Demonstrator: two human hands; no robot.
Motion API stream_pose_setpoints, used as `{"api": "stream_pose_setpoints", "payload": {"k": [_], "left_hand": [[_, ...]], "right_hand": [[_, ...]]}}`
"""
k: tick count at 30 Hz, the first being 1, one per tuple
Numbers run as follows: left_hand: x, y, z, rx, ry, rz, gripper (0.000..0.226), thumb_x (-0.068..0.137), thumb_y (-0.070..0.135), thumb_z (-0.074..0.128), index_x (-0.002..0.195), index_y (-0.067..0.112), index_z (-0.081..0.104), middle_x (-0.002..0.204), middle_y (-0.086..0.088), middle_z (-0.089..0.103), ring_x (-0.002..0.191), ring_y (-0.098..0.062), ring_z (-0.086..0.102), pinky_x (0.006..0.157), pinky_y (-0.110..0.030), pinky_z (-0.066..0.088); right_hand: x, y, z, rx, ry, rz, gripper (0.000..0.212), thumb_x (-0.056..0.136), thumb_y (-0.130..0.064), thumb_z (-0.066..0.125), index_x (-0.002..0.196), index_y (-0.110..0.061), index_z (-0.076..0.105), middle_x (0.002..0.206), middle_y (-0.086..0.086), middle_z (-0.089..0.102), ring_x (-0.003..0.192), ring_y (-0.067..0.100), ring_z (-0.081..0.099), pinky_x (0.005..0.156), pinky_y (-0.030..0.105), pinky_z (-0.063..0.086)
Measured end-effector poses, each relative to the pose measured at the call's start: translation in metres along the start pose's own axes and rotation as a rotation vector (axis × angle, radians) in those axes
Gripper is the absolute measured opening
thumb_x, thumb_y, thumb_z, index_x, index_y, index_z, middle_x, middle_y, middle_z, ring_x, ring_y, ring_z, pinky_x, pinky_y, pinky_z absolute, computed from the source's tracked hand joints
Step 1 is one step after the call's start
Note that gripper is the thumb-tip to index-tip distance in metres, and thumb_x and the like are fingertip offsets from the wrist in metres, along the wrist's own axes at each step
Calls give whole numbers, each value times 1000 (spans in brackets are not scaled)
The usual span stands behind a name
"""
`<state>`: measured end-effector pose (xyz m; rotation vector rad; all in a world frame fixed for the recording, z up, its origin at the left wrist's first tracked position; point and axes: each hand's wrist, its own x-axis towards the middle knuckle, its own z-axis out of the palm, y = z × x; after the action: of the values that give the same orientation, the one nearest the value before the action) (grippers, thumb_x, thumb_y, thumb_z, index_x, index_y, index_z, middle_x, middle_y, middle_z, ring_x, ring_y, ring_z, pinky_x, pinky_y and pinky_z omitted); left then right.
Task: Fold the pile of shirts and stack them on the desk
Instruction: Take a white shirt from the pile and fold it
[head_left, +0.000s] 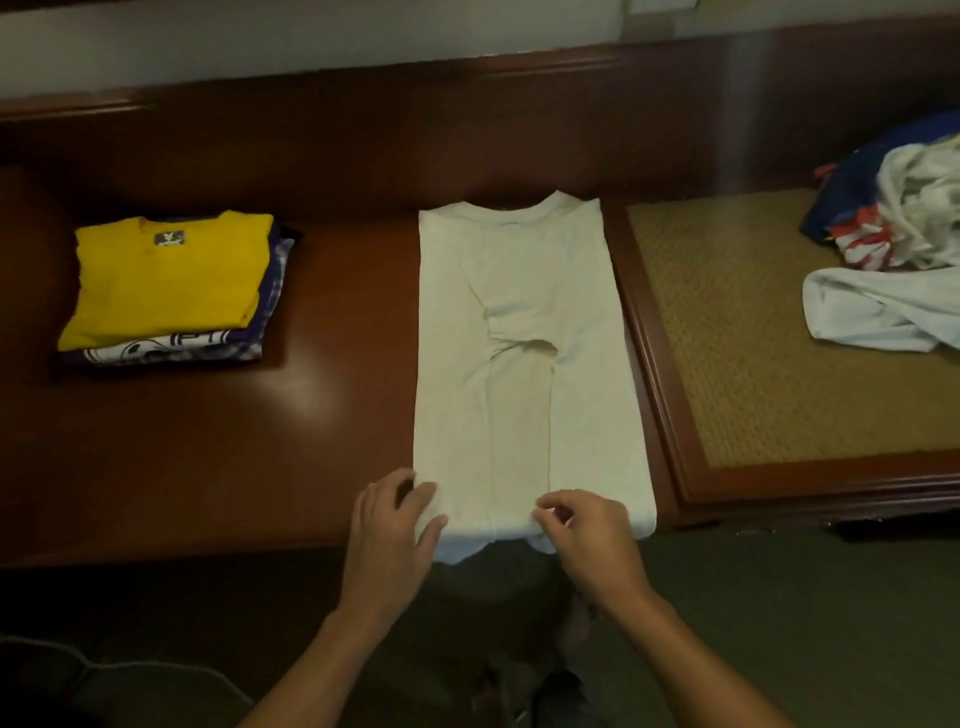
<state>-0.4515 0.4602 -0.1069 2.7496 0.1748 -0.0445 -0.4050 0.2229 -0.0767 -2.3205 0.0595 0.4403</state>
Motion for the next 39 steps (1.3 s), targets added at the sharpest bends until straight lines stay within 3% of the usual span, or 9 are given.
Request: {"api": "stream_pose_setpoints", "payload": {"k": [6, 10, 13, 15, 20, 27, 30, 33, 39], "left_hand": [[-23, -3, -4, -160, -23, -354, 50, 89, 40, 74, 134, 27, 60, 120, 9, 52, 117, -13, 45, 95, -28, 29], [-23, 1, -3, -302, -10, -419, 25, 89, 33, 76, 112, 28, 69, 107, 12, 54, 107, -11, 52, 96, -32, 37], [-22, 5, -5, -349, -1, -476, 12, 88, 30, 76, 92, 35, 66, 101, 15, 53, 101, -11, 55, 98, -45, 49], [-21, 8, -6, -371, -1, -492, 19, 89, 29, 74, 82, 40, 61, 98, 18, 53, 98, -11, 57, 94, -43, 52], [-19, 19, -9, -624, -39, -563, 1, 95, 24, 69, 94, 23, 68, 92, 8, 69, 89, -9, 67, 67, -17, 49], [-25, 15, -16, -836, -80, -578, 27, 91, 18, 74, 114, 25, 63, 90, 1, 71, 85, -10, 69, 77, -29, 59], [-29, 17, -14, -794, -165, -564, 22, 92, 18, 73, 113, 22, 69, 91, 4, 72, 89, -10, 69, 77, -24, 56], [-31, 23, -11, -759, -276, -539, 12, 93, 20, 71, 105, 21, 74, 95, 8, 73, 93, -9, 68, 77, -23, 53], [-35, 25, -12, -643, -75, -663, 13, 87, 31, 78, 85, 22, 70, 87, 7, 70, 82, -10, 66, 68, -27, 52]], "right_hand": [[-2, -40, 48, 61, -52, 172, 27, 93, -39, 71, 112, -20, 66, 104, -3, 68, 91, 9, 62, 82, 22, 50], [-2, -46, 64, 0, -2, 203, 14, 96, -31, 68, 86, -24, 61, 83, -7, 62, 75, 6, 58, 74, 23, 53], [-4, -44, 64, 98, 35, 179, 12, 96, -27, 68, 87, -21, 64, 85, -5, 63, 77, 8, 60, 71, 20, 50], [-8, -41, 60, 215, 49, 179, 9, 96, -28, 67, 91, -21, 63, 87, -5, 64, 81, 10, 62, 75, 25, 55], [-17, -31, 57, 345, -118, 305, 20, 92, -23, 73, 104, -23, 58, 98, -1, 66, 90, 16, 66, 79, 31, 57], [-25, -21, 41, 384, -14, 219, 7, 93, -29, 71, 90, -23, 70, 85, -6, 71, 83, 10, 68, 74, 29, 59], [-24, -11, 45, 350, -116, 294, 8, 95, -27, 69, 92, -20, 68, 88, 2, 71, 76, 15, 67, 63, 26, 53], [-24, -3, 53, 287, -202, 282, 5, 95, -24, 68, 96, -20, 72, 91, -2, 72, 85, 10, 66, 72, 26, 53], [-31, 1, 47, 309, 32, 213, 9, 98, -27, 64, 96, -20, 70, 87, -6, 70, 84, 7, 64, 66, 21, 47]]}}
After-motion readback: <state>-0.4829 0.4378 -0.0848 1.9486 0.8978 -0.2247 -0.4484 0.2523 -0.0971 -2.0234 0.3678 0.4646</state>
